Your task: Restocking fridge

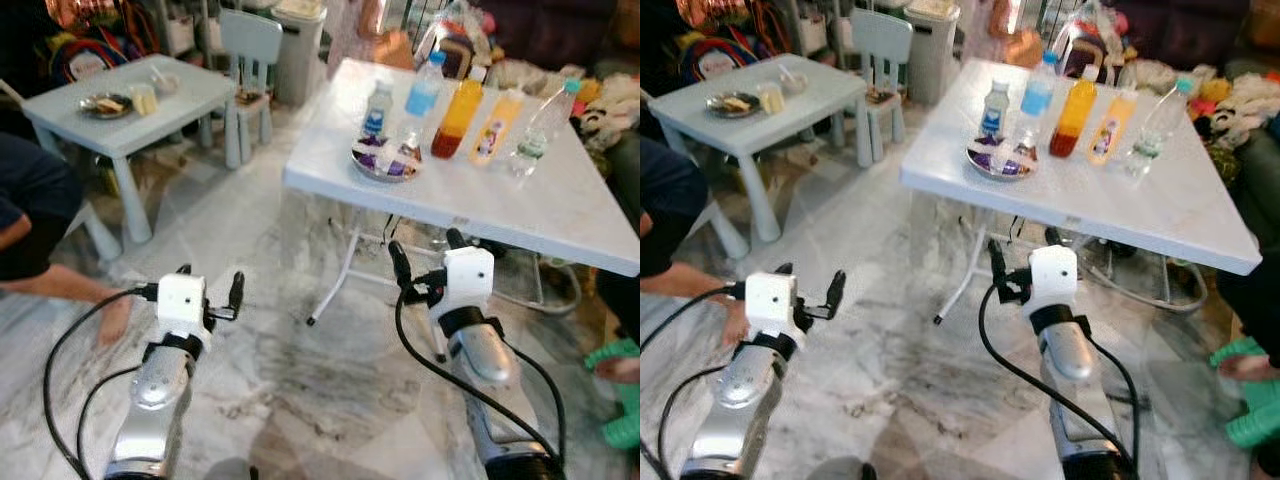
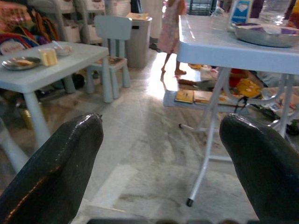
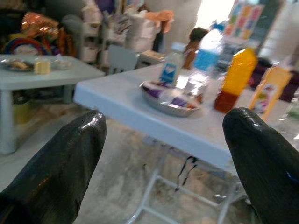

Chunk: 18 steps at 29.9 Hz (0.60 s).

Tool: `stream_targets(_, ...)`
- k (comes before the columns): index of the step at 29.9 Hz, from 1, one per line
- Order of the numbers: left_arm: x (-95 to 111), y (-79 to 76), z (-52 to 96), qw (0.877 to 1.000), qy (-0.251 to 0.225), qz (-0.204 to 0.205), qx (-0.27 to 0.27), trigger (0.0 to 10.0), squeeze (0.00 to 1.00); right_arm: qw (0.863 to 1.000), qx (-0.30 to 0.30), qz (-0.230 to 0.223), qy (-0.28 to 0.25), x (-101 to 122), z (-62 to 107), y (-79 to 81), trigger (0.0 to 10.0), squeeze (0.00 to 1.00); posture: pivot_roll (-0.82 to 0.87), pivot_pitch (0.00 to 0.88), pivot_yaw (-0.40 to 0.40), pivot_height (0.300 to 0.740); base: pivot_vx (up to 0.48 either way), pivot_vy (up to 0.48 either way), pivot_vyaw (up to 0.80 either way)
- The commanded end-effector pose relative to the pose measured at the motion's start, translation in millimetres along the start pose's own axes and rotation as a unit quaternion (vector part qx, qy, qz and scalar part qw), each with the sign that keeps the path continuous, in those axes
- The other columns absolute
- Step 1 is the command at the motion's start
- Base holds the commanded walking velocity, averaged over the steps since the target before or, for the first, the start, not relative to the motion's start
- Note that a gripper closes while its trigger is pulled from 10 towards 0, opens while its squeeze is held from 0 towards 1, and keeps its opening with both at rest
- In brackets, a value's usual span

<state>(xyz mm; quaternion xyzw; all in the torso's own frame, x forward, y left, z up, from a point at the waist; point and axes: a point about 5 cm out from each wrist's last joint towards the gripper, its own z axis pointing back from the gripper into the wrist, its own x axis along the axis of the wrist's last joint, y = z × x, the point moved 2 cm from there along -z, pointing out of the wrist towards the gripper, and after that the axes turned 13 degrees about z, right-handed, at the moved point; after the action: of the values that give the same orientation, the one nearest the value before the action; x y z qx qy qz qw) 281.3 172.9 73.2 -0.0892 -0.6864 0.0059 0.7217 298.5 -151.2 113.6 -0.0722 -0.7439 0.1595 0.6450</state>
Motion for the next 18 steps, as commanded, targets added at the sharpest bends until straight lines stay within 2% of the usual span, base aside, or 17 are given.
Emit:
stream_targets(1, 1.8, -10.0, -6.9, 1.000, 0.002, -0.004, -0.024, 10.0, 0.00, 1.000, -0.029, 0.003, 0.011, -5.4, 2.8, -13.0, 10.0, 0.00, 0.01, 0.000, -0.063, 0.740, 0.000, 0.000, 0.00)
stream_targets(8, 0.4, -16.7, -18.3, 0.998, 0.020, -0.015, -0.063, 10.0, 0.00, 0.998, -0.059, 0.003, 0.017, -8.8, 12.8, -18.6, 10.0, 0.00, -0.06, 0.000, 0.036, 0.740, 0.000, 0.000, 0.00)
stream_targets(16, -0.8, -25.5, -26.3, 0.996, 0.026, -0.017, -0.087, 10.0, 0.00, 0.997, -0.074, 0.006, 0.021, -11.1, 17.5, -23.6, 10.0, 0.00, -0.08, 0.000, 0.048, 0.740, 0.000, 0.000, 0.00)
stream_targets(18, 0.6, -27.8, -26.3, 0.996, 0.022, -0.017, -0.088, 10.0, 0.00, 0.997, -0.068, 0.007, 0.018, -9.5, 14.3, -22.1, 10.0, 0.00, -0.07, 0.000, 0.033, 0.740, 0.306, 0.154, 0.00)
